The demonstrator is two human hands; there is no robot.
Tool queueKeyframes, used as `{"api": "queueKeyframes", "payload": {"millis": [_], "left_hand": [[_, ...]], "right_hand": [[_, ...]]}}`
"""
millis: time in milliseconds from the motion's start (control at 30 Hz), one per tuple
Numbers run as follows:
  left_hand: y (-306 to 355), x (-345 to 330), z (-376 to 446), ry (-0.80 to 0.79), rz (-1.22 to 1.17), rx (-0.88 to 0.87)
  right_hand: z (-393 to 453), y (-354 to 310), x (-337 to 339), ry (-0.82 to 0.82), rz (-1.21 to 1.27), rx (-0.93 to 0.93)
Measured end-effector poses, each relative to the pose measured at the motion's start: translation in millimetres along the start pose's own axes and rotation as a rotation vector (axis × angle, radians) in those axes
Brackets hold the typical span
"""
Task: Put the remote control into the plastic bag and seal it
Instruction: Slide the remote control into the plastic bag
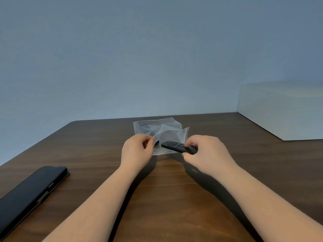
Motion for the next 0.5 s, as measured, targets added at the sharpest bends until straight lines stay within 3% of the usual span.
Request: {"api": "queueKeyframes", "payload": {"millis": [200,500], "left_hand": [[5.6,-0.8,-5.5,-0.046,-0.028,-0.095],[6.1,-0.1,-5.7,-0.060,-0.031,-0.098]], "right_hand": [[3.3,-9.3,-33.5,0.116,-0.114,0.067],[-1.0,-5.5,-47.7,-0.083,-0.024,0.073]]}}
Point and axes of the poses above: each hand's wrist, its own z-axis towards the middle knuckle, its own x-axis out of the back of the hand, y = z × x, the point moved 1 cm from there along z, towards the middle knuckle, and after that the axes turned 15 degrees about y, right-handed, at the moved point
